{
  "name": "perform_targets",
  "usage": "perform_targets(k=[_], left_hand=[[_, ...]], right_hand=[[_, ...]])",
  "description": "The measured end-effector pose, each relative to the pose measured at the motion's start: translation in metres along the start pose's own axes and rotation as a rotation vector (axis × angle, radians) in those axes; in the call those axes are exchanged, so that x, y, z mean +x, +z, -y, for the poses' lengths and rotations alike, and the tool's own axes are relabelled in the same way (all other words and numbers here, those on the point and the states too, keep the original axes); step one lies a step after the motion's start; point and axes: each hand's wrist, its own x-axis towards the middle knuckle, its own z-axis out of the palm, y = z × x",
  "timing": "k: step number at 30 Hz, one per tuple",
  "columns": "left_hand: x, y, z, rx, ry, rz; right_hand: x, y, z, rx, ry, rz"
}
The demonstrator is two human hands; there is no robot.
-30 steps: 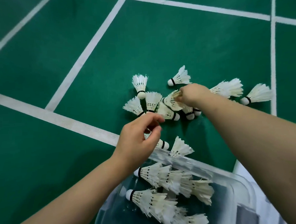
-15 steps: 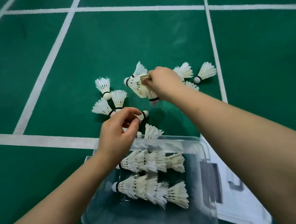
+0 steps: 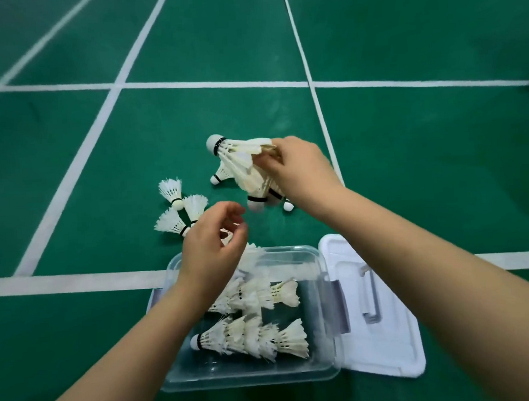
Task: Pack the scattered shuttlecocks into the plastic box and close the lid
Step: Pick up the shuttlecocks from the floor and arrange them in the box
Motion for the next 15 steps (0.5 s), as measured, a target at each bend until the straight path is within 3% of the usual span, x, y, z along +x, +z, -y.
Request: perform_targets(k=[3,7,10,15], left_hand=[[-0.012,-0.005,0.003,0.066,-0.052,0.051],[-0.021,-0.008,0.000,-0.037,-0.178,0.240],[-0.020,-0.008,-0.003,-0.177,-0.283,0.375],[-0.018,-0.014,0.013,-0.151,-0.349,0.483]], right_hand=[[-0.032,-0.001,-0.001,0.308,0.119,-0.015],[-0.069,0.012,-0.005,0.587,0.311,0.025],[-0.088,0.030,-0.009,0.649,0.357,0.087],[-0.099,0.057,-0.017,0.589,0.390,0.175]])
